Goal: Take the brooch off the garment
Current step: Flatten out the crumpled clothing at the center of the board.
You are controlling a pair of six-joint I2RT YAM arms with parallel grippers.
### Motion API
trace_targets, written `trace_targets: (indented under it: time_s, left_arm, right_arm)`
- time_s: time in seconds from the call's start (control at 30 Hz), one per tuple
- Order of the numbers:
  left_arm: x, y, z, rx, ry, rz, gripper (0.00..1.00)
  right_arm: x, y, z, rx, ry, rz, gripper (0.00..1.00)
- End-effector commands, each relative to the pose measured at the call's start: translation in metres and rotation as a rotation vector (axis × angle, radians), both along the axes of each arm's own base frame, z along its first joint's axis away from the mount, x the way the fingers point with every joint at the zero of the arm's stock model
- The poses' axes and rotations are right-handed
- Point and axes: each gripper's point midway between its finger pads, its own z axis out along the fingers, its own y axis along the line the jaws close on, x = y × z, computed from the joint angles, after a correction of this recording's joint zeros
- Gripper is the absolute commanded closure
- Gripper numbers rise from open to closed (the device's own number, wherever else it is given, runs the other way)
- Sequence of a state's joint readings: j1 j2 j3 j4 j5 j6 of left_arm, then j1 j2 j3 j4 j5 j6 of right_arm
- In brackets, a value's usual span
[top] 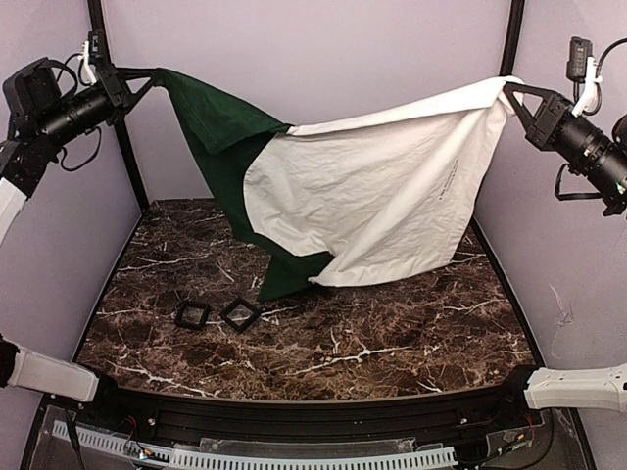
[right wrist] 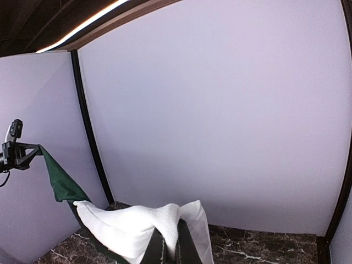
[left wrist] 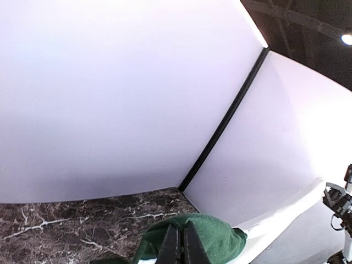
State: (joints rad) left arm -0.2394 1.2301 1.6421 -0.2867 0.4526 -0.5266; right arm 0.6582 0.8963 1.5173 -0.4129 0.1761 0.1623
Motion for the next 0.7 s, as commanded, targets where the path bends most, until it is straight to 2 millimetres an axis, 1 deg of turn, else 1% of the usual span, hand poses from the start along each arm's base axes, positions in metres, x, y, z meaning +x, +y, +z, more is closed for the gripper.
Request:
trace_targets:
  time_s: [0.0,0.1,0.17,0.23,0.27,0.3,0.33,0.37,0.4,0.43,0.47,0.5,0.57,0.6,0.63,0.67]
  left_arm:
    - [-0.04,0.007,0.038,-0.034,-0.077,-0.027,0.99]
    - [-0.046,0.006,0.045,-0.055,-0.093,-0.047,0.99]
    - [-0.041,0.002,0.04,-0.061,-0.074,-0.065,0.99]
    - [-0.028,-0.003,0.029,-0.061,-0.037,-0.079,0.99]
    - [-0.017,-0.006,0.02,-0.057,-0.015,-0.085,0.99]
    - [-0.01,-0.008,0.014,-0.054,0.005,-0.088,0.99]
    - [0.002,-0.012,0.003,-0.046,0.031,-0.093,0.99]
    - [0.015,-0.016,-0.008,-0.038,0.063,-0.094,0.99]
    - [0.022,-0.017,-0.013,-0.032,0.075,-0.093,0.99]
    - [0.037,-0.021,-0.024,-0.024,0.102,-0.092,0.99]
    - [0.043,-0.022,-0.029,-0.017,0.11,-0.088,0.99]
    - [0.057,-0.024,-0.036,-0.011,0.134,-0.084,0.99]
    - [0.074,-0.027,-0.037,0.001,0.135,-0.077,0.99]
    - [0.079,-0.028,-0.035,0.007,0.127,-0.072,0.99]
    - [0.085,-0.029,-0.026,0.009,0.108,-0.069,0.99]
    - [0.088,-0.03,-0.02,0.016,0.089,-0.067,0.99]
  right_arm:
    - [-0.019,-0.008,0.021,0.0,-0.072,0.019,1.0]
    - [-0.017,-0.008,0.014,-0.001,-0.065,0.014,1.0]
    - [-0.008,-0.009,0.003,-0.007,-0.041,-0.021,1.0]
    - [0.006,-0.015,-0.013,-0.01,0.002,-0.096,1.0]
    - [0.016,-0.021,-0.021,-0.009,0.029,-0.161,1.0]
    - [0.025,-0.024,-0.031,-0.013,0.055,-0.207,1.0]
    - [0.034,-0.026,-0.039,-0.015,0.076,-0.249,1.0]
    - [0.042,-0.026,-0.047,-0.022,0.092,-0.281,1.0]
    - [0.05,-0.023,-0.053,-0.029,0.105,-0.3,1.0]
    - [0.057,-0.02,-0.057,-0.032,0.11,-0.31,1.0]
    - [0.067,-0.013,-0.062,-0.038,0.121,-0.314,1.0]
    - [0.074,-0.007,-0.062,-0.037,0.121,-0.312,1.0]
    - [0.086,0.004,-0.057,-0.032,0.113,-0.299,1.0]
    - [0.091,0.009,-0.051,-0.029,0.101,-0.295,1.0]
    - [0.096,0.012,-0.044,-0.024,0.085,-0.295,1.0]
    - [0.099,0.015,-0.033,-0.02,0.061,-0.296,1.0]
